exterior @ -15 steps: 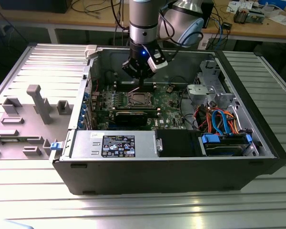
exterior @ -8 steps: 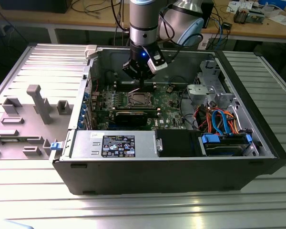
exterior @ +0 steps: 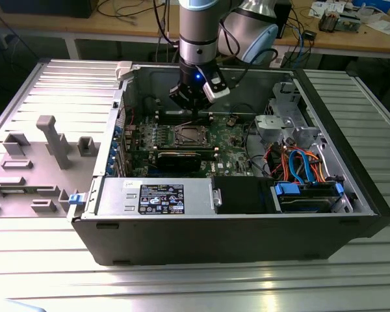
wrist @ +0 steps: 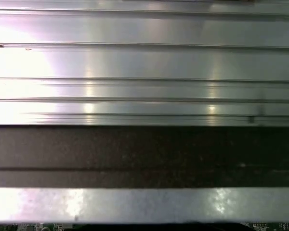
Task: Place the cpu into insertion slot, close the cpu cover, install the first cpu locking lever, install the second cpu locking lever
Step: 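Install the first cpu locking lever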
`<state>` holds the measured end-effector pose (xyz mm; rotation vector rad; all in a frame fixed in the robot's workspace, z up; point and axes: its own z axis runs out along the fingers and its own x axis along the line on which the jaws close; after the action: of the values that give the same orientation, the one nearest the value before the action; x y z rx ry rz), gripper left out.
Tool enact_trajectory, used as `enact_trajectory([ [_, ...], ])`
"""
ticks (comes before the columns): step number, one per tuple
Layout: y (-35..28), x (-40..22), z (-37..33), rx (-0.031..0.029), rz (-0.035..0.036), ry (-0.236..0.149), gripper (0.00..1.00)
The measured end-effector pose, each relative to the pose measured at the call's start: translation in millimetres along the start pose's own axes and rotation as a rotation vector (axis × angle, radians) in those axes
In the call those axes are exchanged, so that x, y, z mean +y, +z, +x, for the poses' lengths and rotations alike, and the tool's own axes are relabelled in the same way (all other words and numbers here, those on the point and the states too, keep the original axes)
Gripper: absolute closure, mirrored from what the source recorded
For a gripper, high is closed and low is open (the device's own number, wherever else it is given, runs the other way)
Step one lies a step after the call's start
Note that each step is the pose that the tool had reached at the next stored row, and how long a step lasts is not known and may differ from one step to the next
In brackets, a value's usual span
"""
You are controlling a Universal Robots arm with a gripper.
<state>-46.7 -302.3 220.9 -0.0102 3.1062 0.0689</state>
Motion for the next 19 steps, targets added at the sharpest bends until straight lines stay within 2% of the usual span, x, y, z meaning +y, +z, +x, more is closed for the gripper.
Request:
enact_trajectory([
  [10, 0.8, 0.1, -0.9, -0.0004, -0.0005, 0.001, 0.89],
  [19, 11.5, -0.5, -4.6, -0.0002, -0.0002, 0.001, 0.89],
])
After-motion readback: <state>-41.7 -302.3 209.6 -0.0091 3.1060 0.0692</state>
